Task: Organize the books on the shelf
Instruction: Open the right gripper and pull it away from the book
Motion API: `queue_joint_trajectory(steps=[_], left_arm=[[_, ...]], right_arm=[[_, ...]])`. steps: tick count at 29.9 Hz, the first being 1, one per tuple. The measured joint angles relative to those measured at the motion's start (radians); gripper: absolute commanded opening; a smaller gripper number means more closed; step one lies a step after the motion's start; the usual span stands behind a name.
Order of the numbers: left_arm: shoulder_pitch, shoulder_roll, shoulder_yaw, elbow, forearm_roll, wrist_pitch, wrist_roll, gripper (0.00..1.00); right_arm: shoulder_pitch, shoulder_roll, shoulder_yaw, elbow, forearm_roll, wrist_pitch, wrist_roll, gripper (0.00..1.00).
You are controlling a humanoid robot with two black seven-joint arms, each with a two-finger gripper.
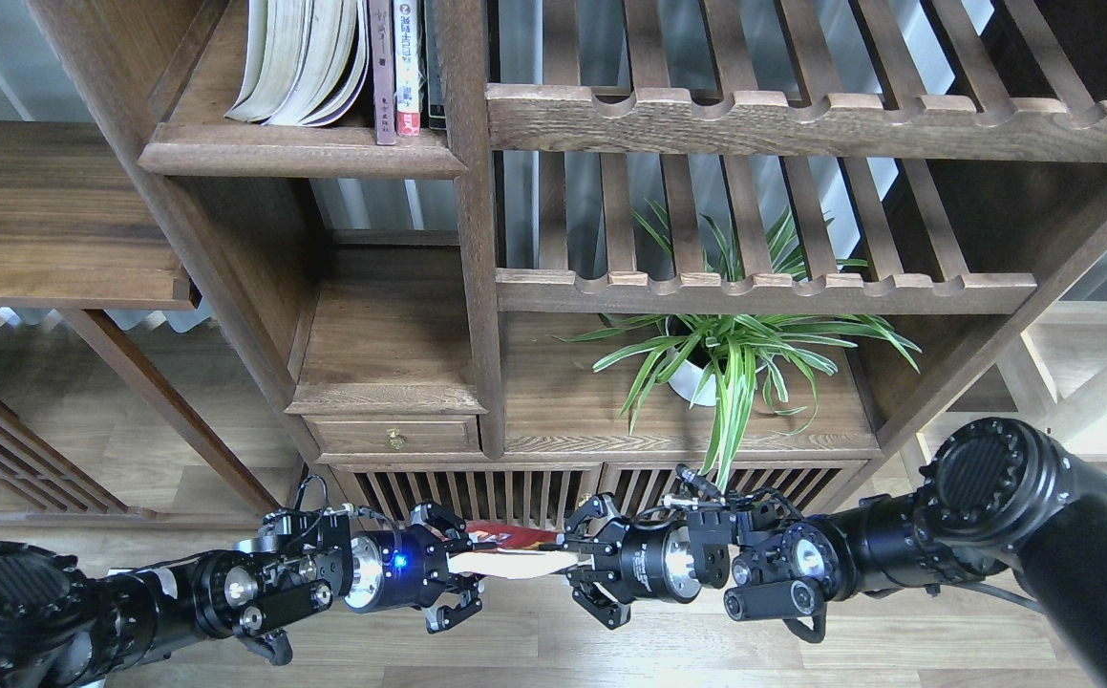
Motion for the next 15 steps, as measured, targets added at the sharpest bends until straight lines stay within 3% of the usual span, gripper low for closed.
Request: queue_joint_trajectory(steps=[2,5,10,15], left_arm=[[0.000,0.001,-0.003,0.002,-0.012,-0.006,-0.012,0.00],[0.000,0.003,-0.006,0.002,-0.044,-0.011,-0.036,0.00],[0.000,0.002,-0.016,-0.002,-0.105,-0.013,-0.074,0.00],[-0.005,0.001,-0.105,-0.030,-0.123,-0.015,-0.084,0.00]], right_arm=[[-0.004,-0.016,0.008,0.001,0.022,0.000,0.001,0.63],[-0.009,-0.062,0.016,-0.005,0.053,-0.001,-0.002,0.70],[-0.024,-0.154,0.019,-0.037,0.076,0.000,-0.003,0.74],[-0.052,-0.274,0.019,-0.068,0.091,0.003,-0.003,0.74]])
